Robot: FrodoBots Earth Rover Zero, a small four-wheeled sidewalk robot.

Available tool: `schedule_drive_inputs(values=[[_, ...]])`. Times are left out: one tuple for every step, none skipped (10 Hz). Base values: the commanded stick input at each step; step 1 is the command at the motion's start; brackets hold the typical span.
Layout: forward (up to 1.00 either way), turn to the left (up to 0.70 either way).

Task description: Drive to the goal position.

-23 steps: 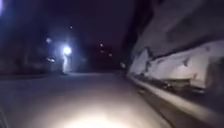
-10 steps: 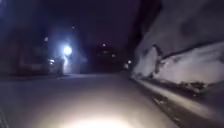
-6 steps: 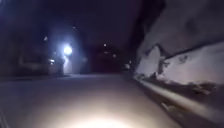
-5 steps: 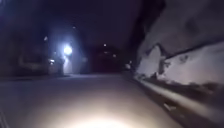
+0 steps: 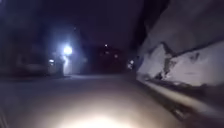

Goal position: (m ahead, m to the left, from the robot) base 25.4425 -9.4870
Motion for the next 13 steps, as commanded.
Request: schedule_drive_inputs(values=[[0.7,-0.35],[0.7,-0.35],[0.7,-0.29],[0.7,-0.11],[0.7,0.0],[0.7,-0.14],[0.7,-0.29],[0.7,-0.35],[0.7,-0.35],[0.7,-0.35],[0.7,-0.35],[0.7,-0.24],[0.7,-0.05]])
